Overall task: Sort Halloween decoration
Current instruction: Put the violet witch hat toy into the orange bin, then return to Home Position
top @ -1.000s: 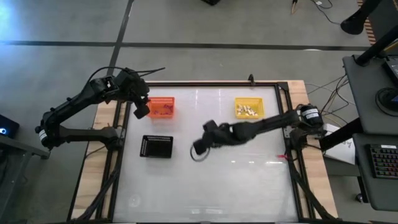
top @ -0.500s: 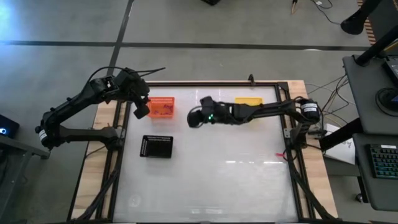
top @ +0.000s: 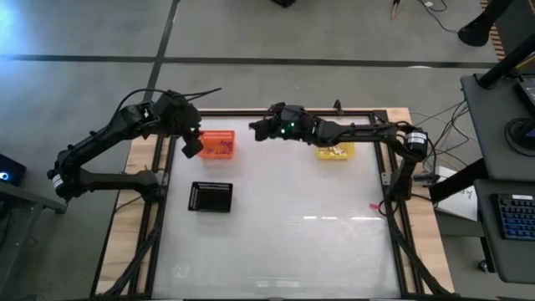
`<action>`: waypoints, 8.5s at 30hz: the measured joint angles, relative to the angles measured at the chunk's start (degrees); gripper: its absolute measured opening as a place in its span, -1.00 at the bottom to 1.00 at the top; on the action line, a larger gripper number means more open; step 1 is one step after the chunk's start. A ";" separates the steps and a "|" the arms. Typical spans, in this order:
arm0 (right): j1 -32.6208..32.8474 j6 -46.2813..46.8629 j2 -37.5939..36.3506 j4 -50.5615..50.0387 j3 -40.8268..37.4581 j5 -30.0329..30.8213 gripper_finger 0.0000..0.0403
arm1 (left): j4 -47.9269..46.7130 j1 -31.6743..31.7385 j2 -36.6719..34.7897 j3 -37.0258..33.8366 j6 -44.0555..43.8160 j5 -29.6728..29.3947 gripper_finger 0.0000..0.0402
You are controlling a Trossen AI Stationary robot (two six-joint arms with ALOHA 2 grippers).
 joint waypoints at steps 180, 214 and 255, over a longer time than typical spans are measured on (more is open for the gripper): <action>33.18 -38.00 -94.45 -13.48 -65.73 6.85 -0.59 | 53.04 -0.01 -49.11 -51.84 -21.74 29.73 -0.41; 33.15 -37.55 -98.12 -13.26 -74.90 6.15 -0.59 | 52.57 0.00 -45.90 -51.82 -29.59 29.75 -0.41; 33.15 -37.67 -98.04 -13.35 -74.99 6.34 -0.59 | 62.01 -0.50 -58.10 -65.16 -23.54 9.97 -0.41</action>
